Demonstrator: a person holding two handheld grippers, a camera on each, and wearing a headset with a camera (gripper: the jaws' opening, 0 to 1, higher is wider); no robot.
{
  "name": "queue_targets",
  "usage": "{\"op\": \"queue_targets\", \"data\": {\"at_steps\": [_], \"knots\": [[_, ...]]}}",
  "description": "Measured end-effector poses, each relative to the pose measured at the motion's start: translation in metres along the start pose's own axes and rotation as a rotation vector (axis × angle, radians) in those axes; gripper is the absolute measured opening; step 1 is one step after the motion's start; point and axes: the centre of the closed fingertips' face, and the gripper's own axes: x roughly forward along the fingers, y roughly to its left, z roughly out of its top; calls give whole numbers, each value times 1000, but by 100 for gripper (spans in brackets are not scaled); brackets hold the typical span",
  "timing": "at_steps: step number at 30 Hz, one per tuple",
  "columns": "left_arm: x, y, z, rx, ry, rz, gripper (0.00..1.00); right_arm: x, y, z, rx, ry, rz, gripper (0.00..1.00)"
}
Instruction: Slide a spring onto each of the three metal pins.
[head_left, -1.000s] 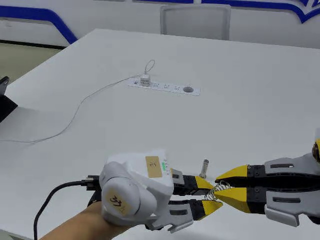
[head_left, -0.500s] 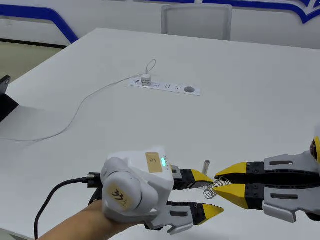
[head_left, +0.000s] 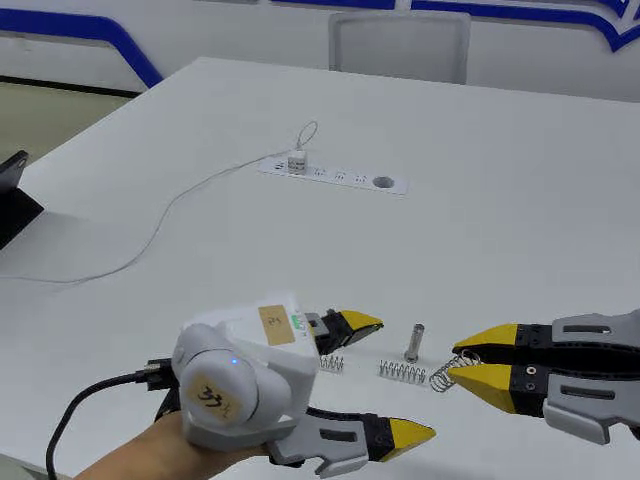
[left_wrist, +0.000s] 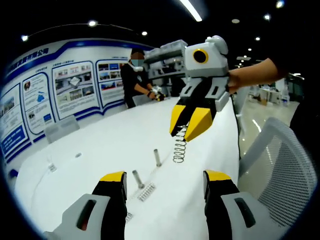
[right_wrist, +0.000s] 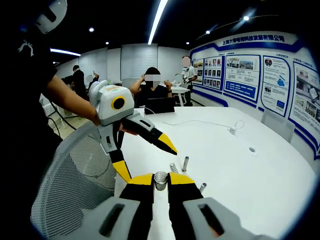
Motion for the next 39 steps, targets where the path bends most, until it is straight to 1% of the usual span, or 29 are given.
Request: {"op": "queue_targets", "data": {"at_steps": [2, 5, 9, 12, 14, 16, 19, 21, 22, 23, 25, 29, 39], "knots": [[-3, 7, -2, -6, 1, 30, 67, -1, -2, -1, 1, 4, -10, 10], [-10, 19, -2, -24, -16, 81, 73, -5, -8, -4, 10, 7, -30, 10], [-18, 29, -5, -27, -18, 122, 79, -8, -14, -8, 20, 14, -52, 10], [-25, 37, -8, -43, -24, 155, 83, -12, -19, -10, 23, 22, -70, 10], [-32, 43, -13, -53, -20, 184, 84, -15, -23, -12, 27, 24, -82, 10], [-38, 50, -16, -67, -26, 218, 87, -18, -27, -14, 32, 28, -97, 10], [-46, 55, -21, -93, -31, 251, 90, -22, -33, -16, 41, 33, -120, 10], [-51, 59, -23, -111, -43, 276, 94, -24, -36, -19, 47, 35, -133, 10], [-52, 60, -23, -121, -51, 285, 96, -25, -38, -20, 50, 37, -138, 10], [-54, 62, -22, -147, -73, 297, 98, -27, -40, -21, 54, 41, -145, 10], [-56, 66, -25, -157, -71, 316, 99, -28, -44, -25, 59, 49, -158, 10], [-59, 68, -26, -173, -84, 329, 100, -32, -49, -27, 71, 53, -181, 10], [-59, 63, -42, -184, -50, 328, 100, -40, -65, -37, 95, 79, -240, 10]]}}
